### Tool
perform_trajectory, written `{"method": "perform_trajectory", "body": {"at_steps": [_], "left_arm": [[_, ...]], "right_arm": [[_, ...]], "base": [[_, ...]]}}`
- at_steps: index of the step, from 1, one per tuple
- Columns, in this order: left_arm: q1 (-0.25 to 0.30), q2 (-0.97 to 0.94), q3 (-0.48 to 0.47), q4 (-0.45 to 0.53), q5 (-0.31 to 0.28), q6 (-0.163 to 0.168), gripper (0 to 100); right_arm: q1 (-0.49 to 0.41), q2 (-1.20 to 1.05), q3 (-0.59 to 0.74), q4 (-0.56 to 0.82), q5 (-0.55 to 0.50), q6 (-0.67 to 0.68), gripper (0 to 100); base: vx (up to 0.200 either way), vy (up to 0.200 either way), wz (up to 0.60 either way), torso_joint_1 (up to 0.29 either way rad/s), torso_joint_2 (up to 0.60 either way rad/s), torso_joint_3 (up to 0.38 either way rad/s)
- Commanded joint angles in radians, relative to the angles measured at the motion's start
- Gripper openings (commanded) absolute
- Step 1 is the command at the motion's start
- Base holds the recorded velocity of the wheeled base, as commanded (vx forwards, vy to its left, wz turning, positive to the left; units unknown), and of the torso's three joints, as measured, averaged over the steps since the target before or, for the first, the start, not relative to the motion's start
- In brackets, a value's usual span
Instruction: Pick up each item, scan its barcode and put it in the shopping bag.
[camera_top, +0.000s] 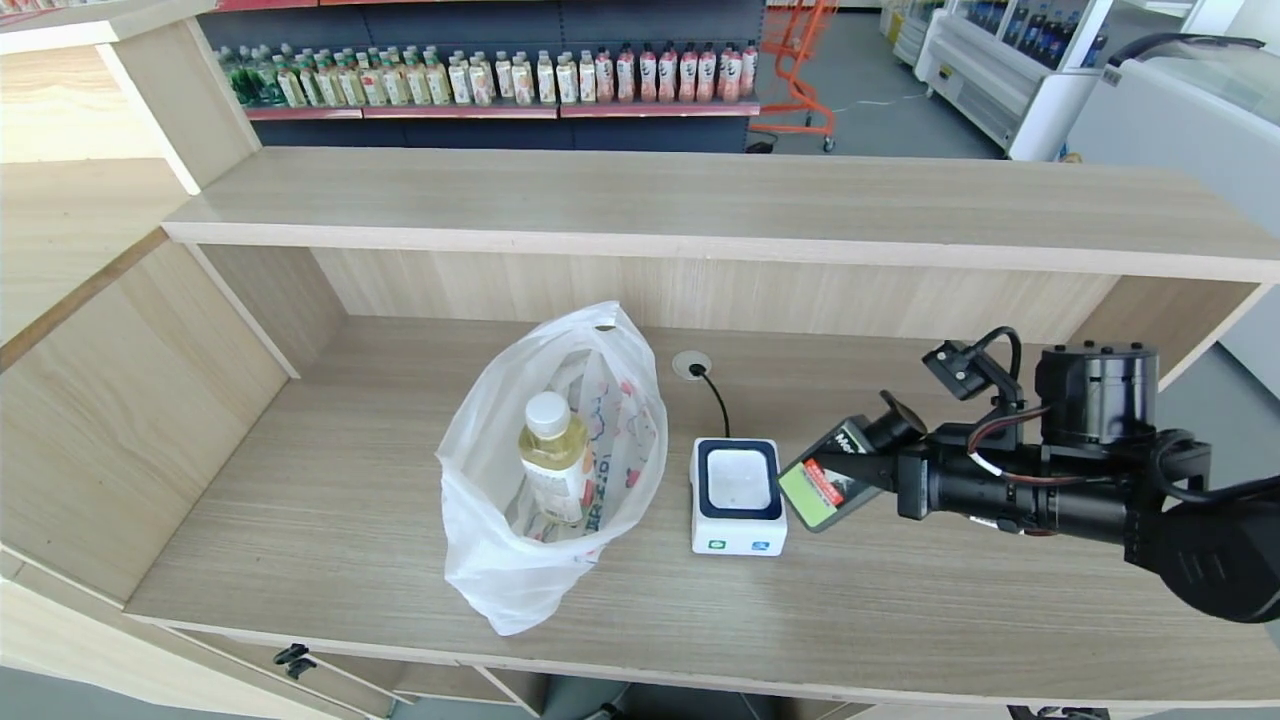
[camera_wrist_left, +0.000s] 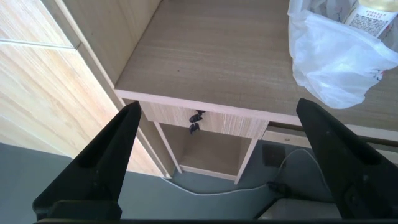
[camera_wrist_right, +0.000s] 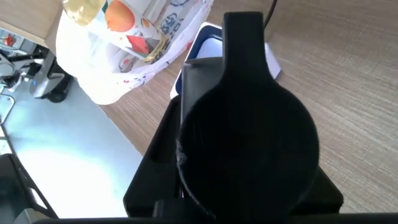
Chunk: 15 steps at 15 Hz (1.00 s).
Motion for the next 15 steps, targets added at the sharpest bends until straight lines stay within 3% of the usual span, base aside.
{"method": "perform_trajectory", "body": {"at_steps": [1,7,15], "left_arm": [[0.000,0.000,0.000,0.000,0.001,0.000,100],[0.000,0.000,0.000,0.000,0.001,0.000,100],[0.000,0.000,0.000,0.000,0.001,0.000,100]], "right_arm": [[0.004,0.064,-0.036,-0.001,0.004,0.012,0],[0.093,0.165,-0.169,-0.002,-0.002,0.079,0],[0.107,0.251,-0.205,-0.039,-0.004,0.052,0]], "base": [[0.000,0.000,0.00,0.000,0.00,0.000],[0.000,0.000,0.00,0.000,0.00,0.000],[0.000,0.000,0.00,0.000,0.00,0.000]]}}
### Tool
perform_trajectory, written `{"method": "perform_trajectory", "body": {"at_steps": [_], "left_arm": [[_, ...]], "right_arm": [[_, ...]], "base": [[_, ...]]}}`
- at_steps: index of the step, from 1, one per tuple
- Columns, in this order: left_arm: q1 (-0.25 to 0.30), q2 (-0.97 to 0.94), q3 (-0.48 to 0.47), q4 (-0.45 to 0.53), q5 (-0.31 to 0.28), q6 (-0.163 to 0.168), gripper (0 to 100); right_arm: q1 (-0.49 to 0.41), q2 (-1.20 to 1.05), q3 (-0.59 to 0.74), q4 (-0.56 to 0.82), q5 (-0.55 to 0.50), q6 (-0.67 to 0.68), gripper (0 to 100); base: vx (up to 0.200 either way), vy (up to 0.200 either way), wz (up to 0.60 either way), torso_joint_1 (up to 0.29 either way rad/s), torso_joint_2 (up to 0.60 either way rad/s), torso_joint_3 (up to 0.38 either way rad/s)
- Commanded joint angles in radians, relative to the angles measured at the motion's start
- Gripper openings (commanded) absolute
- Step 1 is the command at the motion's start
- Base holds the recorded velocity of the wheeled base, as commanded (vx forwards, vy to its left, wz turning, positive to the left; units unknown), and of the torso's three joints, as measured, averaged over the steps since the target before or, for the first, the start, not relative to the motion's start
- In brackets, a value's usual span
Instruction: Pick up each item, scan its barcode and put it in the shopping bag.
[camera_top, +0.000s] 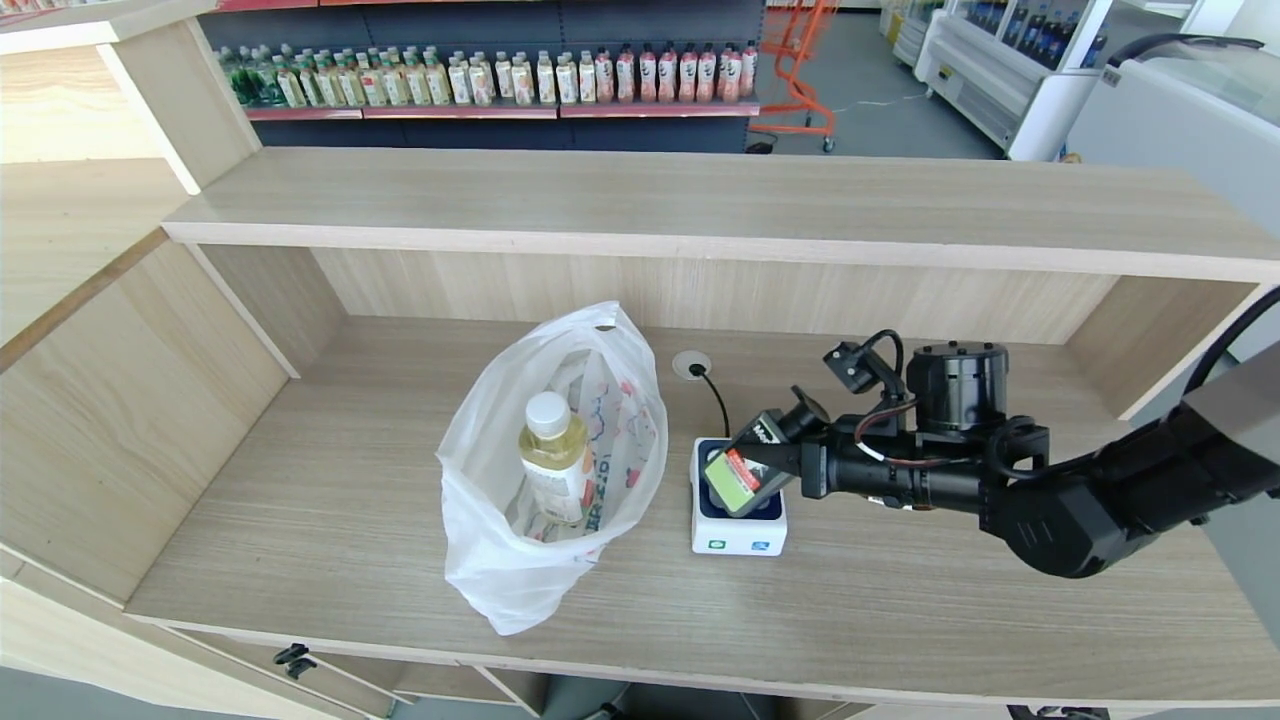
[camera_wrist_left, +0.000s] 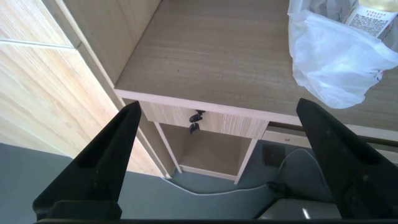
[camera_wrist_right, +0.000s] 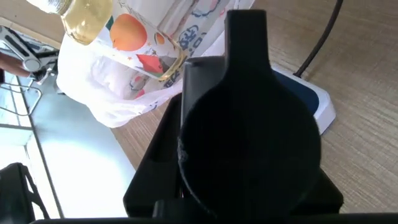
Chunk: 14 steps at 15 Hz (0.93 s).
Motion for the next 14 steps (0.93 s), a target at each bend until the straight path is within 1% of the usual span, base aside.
{"method": "perform_trajectory", "body": {"at_steps": [1,3,5,7,8,10,12,13,14], "left_arm": [[0.000,0.000,0.000,0.000,0.000,0.000,100],[0.000,0.000,0.000,0.000,0.000,0.000,100],[0.000,0.000,0.000,0.000,0.000,0.000,100],[0.000,0.000,0.000,0.000,0.000,0.000,100],[0.000,0.000,0.000,0.000,0.000,0.000,100],[0.000,0.000,0.000,0.000,0.000,0.000,100],[0.002,0.000,0.000,0.000,0.000,0.000,100],[0.000,0.000,0.000,0.000,0.000,0.000,100],[0.000,0.000,0.000,0.000,0.000,0.002,100]], "right_arm": [[0.001,0.018,-0.005,0.007,-0.001,-0.001,0],[-0.002,-0.008,-0.025,0.008,0.005,0.009,0],[-0.004,-0.088,-0.033,0.010,0.006,0.039,0],[-0.030,-0.207,-0.025,-0.021,0.000,-0.054,0],[-0.052,-0.239,-0.013,-0.050,0.005,-0.085,0],[-0.076,-0.282,0.023,-0.059,0.005,-0.096,0],[-0.085,-0.316,0.092,-0.061,0.006,-0.111,0],[-0.085,-0.319,0.101,-0.061,0.006,-0.113,0],[-0.085,-0.332,0.145,-0.061,0.006,-0.131,0]], "base": [[0.000,0.000,0.00,0.000,0.00,0.000],[0.000,0.000,0.00,0.000,0.00,0.000],[0.000,0.000,0.00,0.000,0.00,0.000],[0.000,0.000,0.00,0.000,0.00,0.000],[0.000,0.000,0.00,0.000,0.00,0.000],[0.000,0.000,0.00,0.000,0.00,0.000],[0.000,0.000,0.00,0.000,0.00,0.000],[0.000,0.000,0.00,0.000,0.00,0.000],[0.000,0.000,0.00,0.000,0.00,0.000]]}}
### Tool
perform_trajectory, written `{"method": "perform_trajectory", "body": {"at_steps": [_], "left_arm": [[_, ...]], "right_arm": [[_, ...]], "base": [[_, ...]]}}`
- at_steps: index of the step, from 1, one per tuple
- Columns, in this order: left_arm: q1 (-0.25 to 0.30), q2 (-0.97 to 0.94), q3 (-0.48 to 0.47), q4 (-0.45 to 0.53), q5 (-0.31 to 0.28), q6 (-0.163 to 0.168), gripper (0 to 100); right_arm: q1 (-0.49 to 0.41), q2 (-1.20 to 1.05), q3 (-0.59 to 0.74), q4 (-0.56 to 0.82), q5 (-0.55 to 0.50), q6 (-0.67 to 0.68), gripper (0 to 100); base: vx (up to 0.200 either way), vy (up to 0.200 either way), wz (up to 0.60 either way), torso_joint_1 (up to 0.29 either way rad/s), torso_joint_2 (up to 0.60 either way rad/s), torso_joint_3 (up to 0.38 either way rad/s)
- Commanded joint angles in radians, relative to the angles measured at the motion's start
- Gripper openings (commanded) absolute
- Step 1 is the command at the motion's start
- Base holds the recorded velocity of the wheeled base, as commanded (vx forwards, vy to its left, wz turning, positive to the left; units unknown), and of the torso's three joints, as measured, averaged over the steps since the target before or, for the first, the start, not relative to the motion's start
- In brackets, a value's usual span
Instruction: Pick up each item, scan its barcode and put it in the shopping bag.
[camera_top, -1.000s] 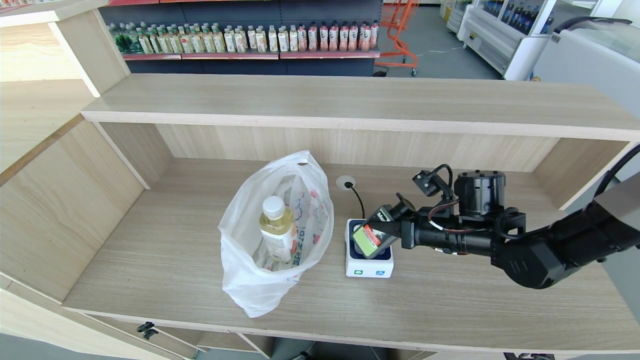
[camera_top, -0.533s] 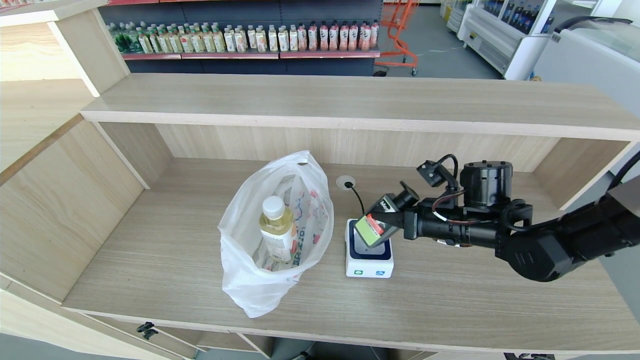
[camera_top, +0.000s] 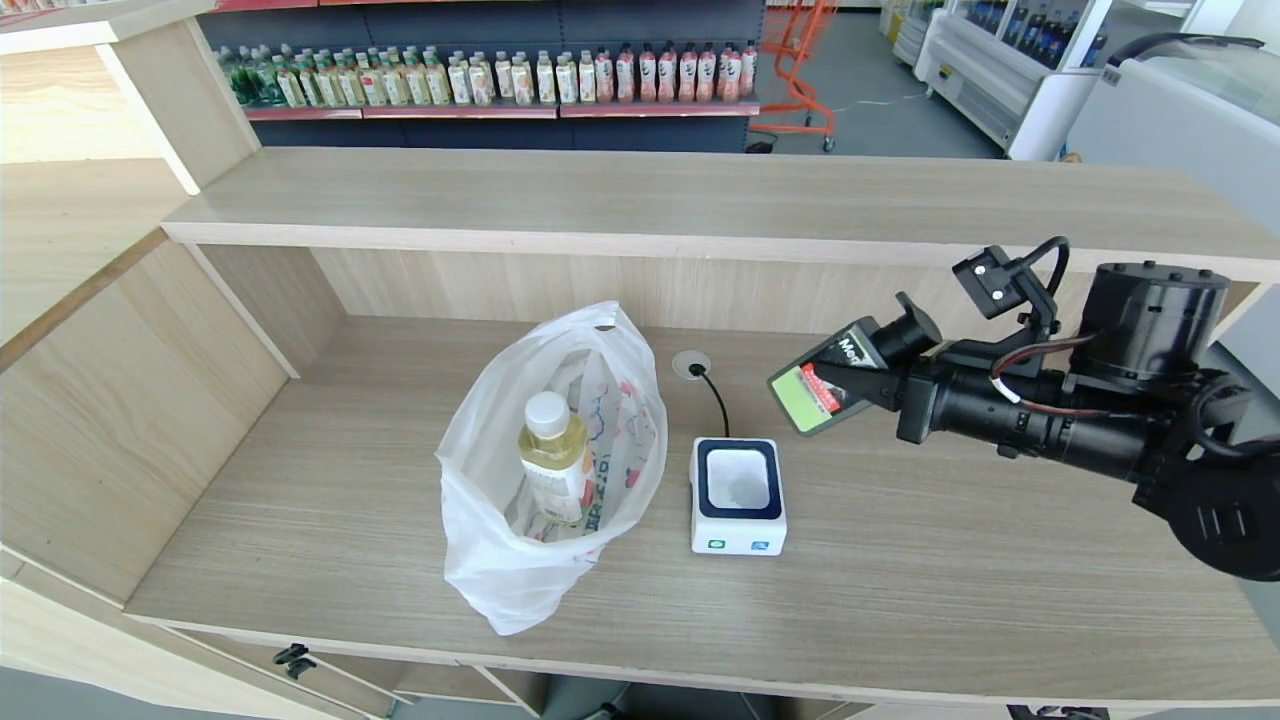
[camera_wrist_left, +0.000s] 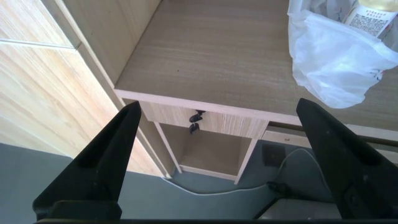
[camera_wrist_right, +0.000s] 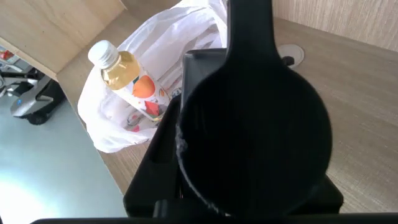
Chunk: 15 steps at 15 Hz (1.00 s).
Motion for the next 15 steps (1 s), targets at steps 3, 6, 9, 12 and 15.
{"method": "perform_trajectory", "body": {"at_steps": [3,6,9,12,15], "left_arm": [[0.000,0.000,0.000,0.000,0.001,-0.002,100],[0.000,0.000,0.000,0.000,0.001,-0.002,100],[0.000,0.000,0.000,0.000,0.001,-0.002,100],[0.000,0.000,0.000,0.000,0.001,-0.002,100],[0.000,0.000,0.000,0.000,0.001,-0.001,100]], "right_arm": [[-0.002,-0.038,0.077,-0.021,0.000,-0.012,0],[-0.002,-0.041,0.073,-0.021,0.000,0.007,0],[-0.003,-0.042,0.060,-0.020,-0.003,0.083,0],[-0.005,-0.033,0.047,-0.020,-0.004,0.081,0],[-0.006,0.002,0.042,-0.023,-0.009,-0.042,0]], "base": [[0.000,0.000,0.00,0.000,0.00,0.000],[0.000,0.133,0.00,0.002,0.00,0.000],[0.000,0.200,0.00,-0.001,0.00,0.004],[0.000,0.200,0.00,-0.002,0.00,0.001],[0.000,0.067,0.00,-0.001,0.00,0.001]]}}
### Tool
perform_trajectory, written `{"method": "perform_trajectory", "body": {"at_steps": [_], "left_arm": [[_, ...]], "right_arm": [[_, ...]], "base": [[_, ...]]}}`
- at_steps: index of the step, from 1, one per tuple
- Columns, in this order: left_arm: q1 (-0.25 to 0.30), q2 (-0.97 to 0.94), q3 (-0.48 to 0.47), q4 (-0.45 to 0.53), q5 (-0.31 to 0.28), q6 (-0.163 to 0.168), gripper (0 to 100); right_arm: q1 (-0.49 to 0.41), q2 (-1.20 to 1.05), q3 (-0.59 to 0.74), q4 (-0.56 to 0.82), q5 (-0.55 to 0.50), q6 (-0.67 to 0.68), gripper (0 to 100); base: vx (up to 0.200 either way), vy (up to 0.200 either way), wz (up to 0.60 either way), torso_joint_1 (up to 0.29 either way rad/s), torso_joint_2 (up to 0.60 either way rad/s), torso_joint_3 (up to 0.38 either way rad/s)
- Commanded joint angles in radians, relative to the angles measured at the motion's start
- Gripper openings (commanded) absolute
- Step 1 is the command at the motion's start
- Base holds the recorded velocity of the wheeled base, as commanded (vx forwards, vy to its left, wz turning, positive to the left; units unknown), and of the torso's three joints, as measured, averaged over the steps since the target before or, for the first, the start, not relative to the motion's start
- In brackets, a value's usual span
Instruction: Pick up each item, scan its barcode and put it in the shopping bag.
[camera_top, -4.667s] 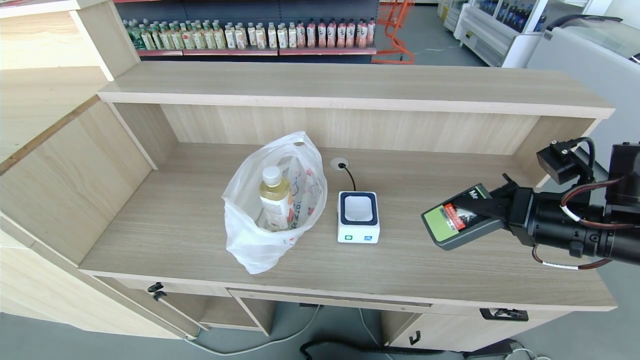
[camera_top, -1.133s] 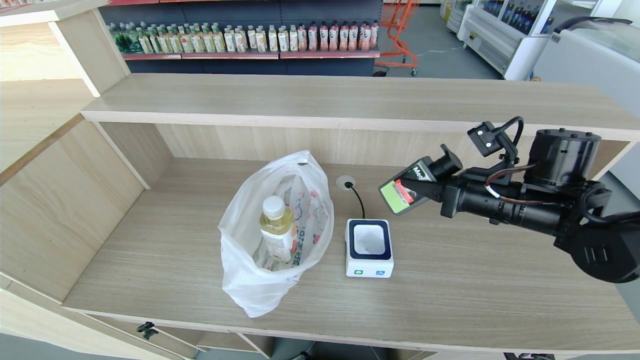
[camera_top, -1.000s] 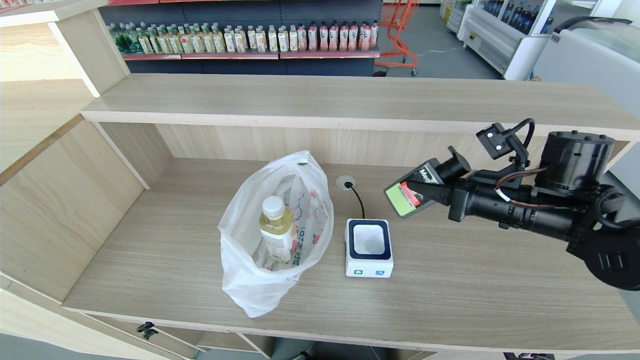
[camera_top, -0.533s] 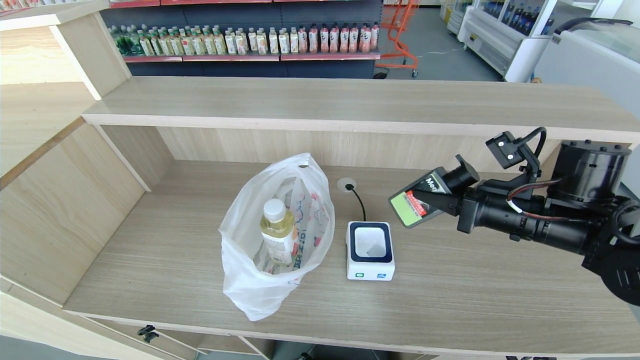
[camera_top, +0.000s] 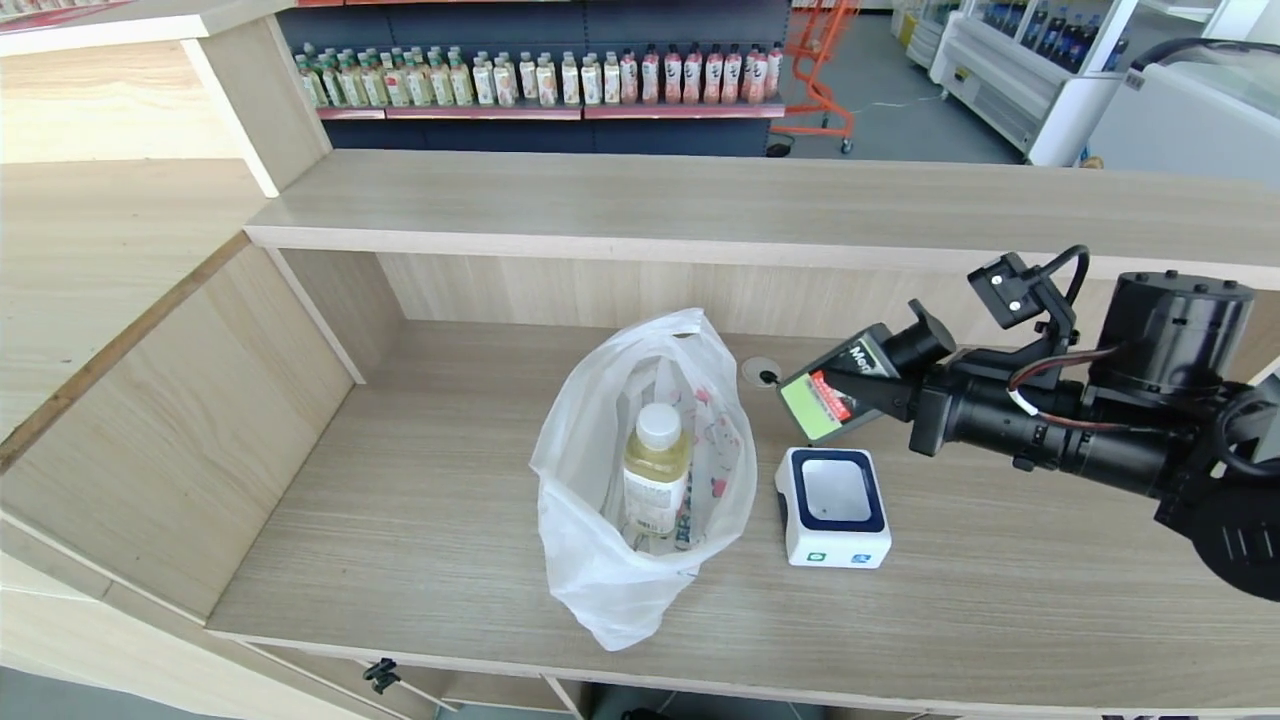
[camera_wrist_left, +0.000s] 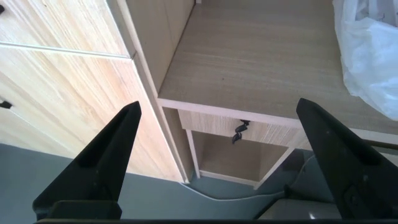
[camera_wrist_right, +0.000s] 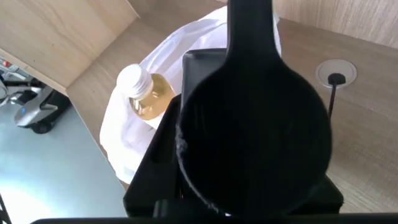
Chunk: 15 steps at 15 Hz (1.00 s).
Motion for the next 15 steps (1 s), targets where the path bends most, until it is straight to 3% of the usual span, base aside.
{"method": "perform_trajectory", "body": {"at_steps": [1,15], "left_arm": [[0.000,0.000,0.000,0.000,0.001,0.001,100],[0.000,0.000,0.000,0.000,0.001,0.001,100]], "right_arm": [[-0.007,0.034,-0.002,0.000,-0.001,-0.044,0],[0.024,0.441,-0.225,-0.087,0.006,-0.159,0]], "base": [[0.000,0.000,0.00,0.000,0.00,0.000],[0.000,0.000,0.00,0.000,0.00,0.000]]}}
